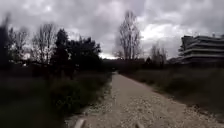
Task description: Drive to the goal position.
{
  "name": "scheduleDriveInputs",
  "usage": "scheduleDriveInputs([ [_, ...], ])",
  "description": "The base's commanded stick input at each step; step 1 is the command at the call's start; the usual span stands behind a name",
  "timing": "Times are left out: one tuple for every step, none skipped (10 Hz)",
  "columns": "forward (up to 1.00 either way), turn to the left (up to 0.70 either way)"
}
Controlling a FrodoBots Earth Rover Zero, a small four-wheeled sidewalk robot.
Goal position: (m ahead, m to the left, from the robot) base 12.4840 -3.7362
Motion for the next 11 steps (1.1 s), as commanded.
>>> scheduleDriveInputs([
  [0.70, 0.00],
  [0.70, 0.00],
  [0.70, 0.00],
  [0.70, 0.00],
  [0.70, 0.00],
  [0.70, -0.05],
  [0.69, -0.20],
  [0.69, -0.29],
  [0.69, -0.20],
  [0.69, 0.00],
  [0.69, 0.00],
])
